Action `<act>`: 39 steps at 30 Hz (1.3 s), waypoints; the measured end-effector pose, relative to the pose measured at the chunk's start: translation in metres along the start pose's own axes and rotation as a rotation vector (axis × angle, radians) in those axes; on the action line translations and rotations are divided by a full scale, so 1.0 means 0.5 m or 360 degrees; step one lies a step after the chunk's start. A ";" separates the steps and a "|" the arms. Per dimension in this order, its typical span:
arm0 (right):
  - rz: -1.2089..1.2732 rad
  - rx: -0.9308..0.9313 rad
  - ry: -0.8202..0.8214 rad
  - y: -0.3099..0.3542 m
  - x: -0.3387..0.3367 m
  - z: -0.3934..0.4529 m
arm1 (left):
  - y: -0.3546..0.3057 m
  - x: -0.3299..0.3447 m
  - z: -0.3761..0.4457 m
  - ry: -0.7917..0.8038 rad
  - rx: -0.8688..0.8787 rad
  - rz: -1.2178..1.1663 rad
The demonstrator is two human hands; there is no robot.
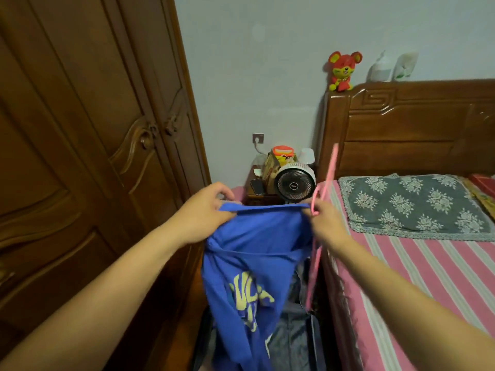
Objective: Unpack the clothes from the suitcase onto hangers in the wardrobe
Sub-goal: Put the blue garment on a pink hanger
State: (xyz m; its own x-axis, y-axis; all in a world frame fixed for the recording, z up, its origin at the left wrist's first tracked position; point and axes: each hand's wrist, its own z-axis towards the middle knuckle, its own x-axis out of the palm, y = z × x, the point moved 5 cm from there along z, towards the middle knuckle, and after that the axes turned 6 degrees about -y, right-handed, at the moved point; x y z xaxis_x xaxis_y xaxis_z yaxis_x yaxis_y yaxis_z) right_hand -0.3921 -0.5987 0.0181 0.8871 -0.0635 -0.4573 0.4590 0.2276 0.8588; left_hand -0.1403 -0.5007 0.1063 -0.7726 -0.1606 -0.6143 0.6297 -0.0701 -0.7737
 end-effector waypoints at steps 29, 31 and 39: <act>0.0041 0.0238 0.0651 -0.149 -0.209 -0.178 | 0.037 0.319 0.031 0.0730 -0.0237 0.1275; 0.0017 0.0176 0.0644 -0.109 -0.199 -0.175 | 0.014 0.322 0.033 0.0669 -0.0184 0.1328; -0.0013 0.0001 0.0419 0.009 -0.174 -0.128 | -0.010 0.235 0.033 0.0649 -0.0182 0.1405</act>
State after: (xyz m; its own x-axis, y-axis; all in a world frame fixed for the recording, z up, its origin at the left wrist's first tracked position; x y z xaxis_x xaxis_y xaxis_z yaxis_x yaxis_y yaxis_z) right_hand -0.4705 -0.5301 0.0470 0.8399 0.1900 -0.5085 0.4661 0.2274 0.8550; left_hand -0.2329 -0.5358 0.0405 -0.0098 0.2445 -0.9696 0.9999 0.0110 -0.0073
